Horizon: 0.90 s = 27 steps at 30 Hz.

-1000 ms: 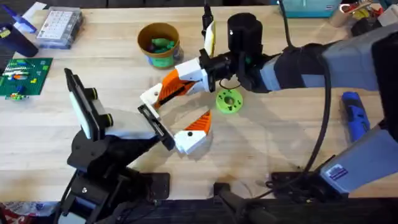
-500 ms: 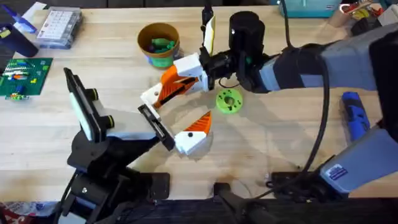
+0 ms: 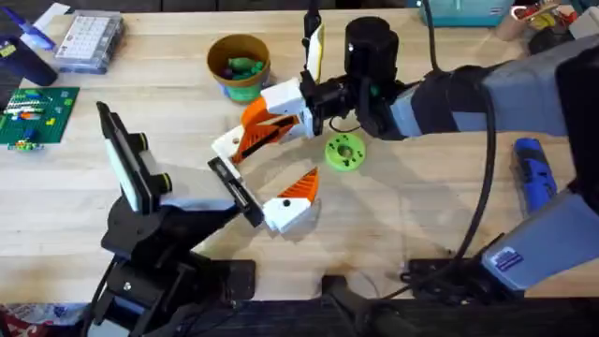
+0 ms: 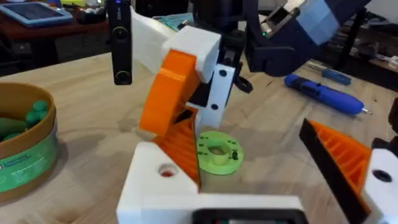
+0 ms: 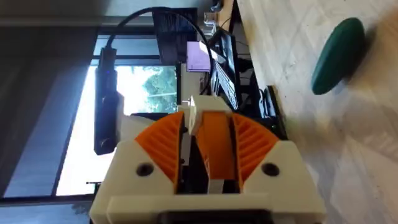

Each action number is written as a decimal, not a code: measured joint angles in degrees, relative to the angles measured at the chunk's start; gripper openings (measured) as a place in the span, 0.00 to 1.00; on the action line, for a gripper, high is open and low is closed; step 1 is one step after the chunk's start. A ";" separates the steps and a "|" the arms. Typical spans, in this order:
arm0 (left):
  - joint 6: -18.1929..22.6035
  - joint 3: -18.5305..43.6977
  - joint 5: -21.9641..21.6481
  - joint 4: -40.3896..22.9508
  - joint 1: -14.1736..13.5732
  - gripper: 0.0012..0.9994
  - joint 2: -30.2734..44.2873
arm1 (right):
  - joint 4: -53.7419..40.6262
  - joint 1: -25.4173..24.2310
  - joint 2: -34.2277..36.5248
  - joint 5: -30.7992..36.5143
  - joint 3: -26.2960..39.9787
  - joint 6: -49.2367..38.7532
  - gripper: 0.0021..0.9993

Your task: Pick up the gripper from the table and insert it into the empty holder that is missing its gripper. Then pick up a screw, insert it into the mounting hole, and use the screwdriver to tighten it. Finally, clean up the table by picking up the vegetable and placing it into the bucket.

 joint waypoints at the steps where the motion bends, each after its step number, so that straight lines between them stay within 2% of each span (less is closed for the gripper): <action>1: 0.02 0.00 0.54 0.04 -0.01 0.99 0.00 | -0.04 0.01 0.00 0.09 0.00 -0.04 0.42; 7: 0.00 0.02 5.70 -0.13 -0.92 0.99 0.00 | 0.13 1.14 0.00 1.02 0.22 -0.02 0.50; 13: 0.00 0.02 7.06 -0.18 -0.92 0.99 0.00 | 0.11 1.22 0.00 1.18 0.29 0.00 0.57; 16: 0.00 0.02 7.14 -0.18 -0.92 0.99 0.00 | 0.11 1.22 0.00 1.31 0.33 -0.02 0.65; 20: 0.00 0.02 7.16 -0.18 -0.92 0.99 0.00 | 0.09 0.93 0.00 1.31 0.33 -0.08 0.97; 27: 0.02 0.00 7.18 -0.20 -0.92 0.99 0.00 | -4.32 -2.32 0.00 1.55 0.42 -1.01 0.99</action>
